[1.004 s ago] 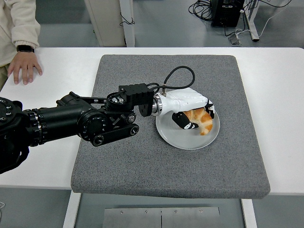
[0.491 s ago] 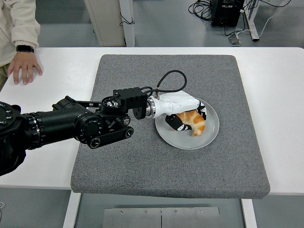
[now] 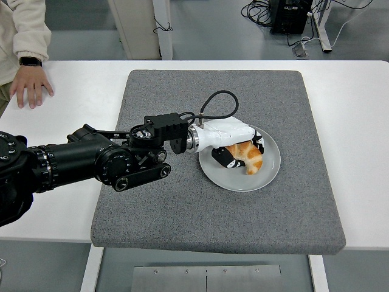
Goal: Place the bread on the plate
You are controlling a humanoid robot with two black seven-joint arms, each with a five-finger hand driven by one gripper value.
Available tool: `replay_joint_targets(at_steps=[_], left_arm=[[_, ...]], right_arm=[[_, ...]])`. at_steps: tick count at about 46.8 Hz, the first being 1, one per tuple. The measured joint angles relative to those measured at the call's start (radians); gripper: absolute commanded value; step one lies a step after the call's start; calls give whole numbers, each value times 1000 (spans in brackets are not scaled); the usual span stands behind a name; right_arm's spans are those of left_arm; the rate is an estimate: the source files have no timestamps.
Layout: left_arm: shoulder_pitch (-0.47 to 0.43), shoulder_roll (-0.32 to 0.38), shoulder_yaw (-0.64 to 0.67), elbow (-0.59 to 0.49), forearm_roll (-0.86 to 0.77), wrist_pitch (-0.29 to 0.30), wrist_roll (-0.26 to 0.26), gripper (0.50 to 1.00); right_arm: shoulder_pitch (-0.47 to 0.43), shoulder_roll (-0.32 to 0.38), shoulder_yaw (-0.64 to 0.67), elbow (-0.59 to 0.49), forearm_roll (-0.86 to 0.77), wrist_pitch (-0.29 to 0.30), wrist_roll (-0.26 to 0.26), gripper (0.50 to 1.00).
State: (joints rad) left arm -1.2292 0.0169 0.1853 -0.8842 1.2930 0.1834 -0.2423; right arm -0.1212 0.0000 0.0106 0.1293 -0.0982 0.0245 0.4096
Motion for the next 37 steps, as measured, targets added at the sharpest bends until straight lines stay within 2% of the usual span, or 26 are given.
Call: replay_joint_targets(at_steps=[7, 8, 9, 10, 14, 19, 22, 24, 31, 37], left_arm=[[3, 0, 0, 2, 0, 0, 0, 500], [3, 0, 0, 2, 0, 0, 0, 585], [3, 0, 0, 2, 0, -1, 2, 719], [3, 0, 0, 2, 0, -1, 3, 788], [2, 1, 0, 2, -7, -2, 5, 855], [-5, 4, -1, 2, -16, -3, 5, 875], [-13, 12, -7, -1, -18, -4, 3, 939], [-21, 20, -10, -5, -18, -4, 1, 961], [-45, 63, -16, -36, -57, -10, -3, 969], [-101, 90, -18, -72, -134, -15, -3, 969]], right_arm=[[0, 0, 0, 0, 0, 0, 0, 1000], [0, 0, 0, 0, 0, 0, 0, 1000], [0, 0, 0, 0, 0, 0, 0, 1000], [0, 0, 0, 0, 0, 0, 0, 1000], [0, 0, 0, 0, 0, 0, 0, 1000], [0, 0, 0, 0, 0, 0, 0, 1000], [0, 0, 0, 0, 0, 0, 0, 1000], [0, 0, 0, 0, 0, 0, 0, 1000], [0, 0, 0, 0, 0, 0, 0, 1000], [0, 0, 0, 0, 0, 0, 0, 1000]])
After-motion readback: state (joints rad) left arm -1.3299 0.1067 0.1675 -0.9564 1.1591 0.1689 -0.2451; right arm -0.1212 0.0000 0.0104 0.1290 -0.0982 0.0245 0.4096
